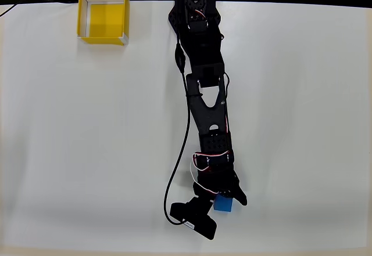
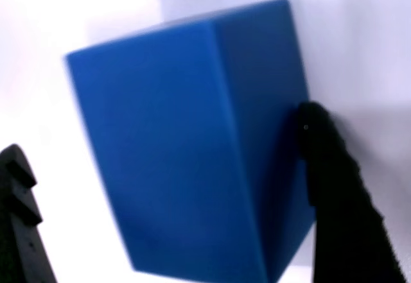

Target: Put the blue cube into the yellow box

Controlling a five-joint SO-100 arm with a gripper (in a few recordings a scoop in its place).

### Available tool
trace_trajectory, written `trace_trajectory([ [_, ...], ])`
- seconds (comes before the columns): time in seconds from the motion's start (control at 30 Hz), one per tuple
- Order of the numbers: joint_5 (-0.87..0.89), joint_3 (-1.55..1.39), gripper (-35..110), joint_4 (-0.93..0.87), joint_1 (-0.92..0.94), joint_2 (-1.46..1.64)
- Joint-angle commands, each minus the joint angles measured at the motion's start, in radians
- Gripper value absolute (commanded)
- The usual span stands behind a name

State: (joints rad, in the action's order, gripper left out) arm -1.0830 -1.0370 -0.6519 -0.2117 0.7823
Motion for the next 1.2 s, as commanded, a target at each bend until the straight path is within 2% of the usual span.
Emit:
trace_trajectory([
  [0.0,-0.008,0.118,42,0.025,-0.020,0.055],
  [0.5,-0.031,0.115,9,0.031,-0.029,0.041],
  [0.7,-0.067,0.107,6,-0.003,-0.031,0.114],
  [1.0,-0.112,0.107,6,-0.166,-0.015,0.471],
  [1.17,-0.138,0.107,6,-0.245,0.063,0.641],
])
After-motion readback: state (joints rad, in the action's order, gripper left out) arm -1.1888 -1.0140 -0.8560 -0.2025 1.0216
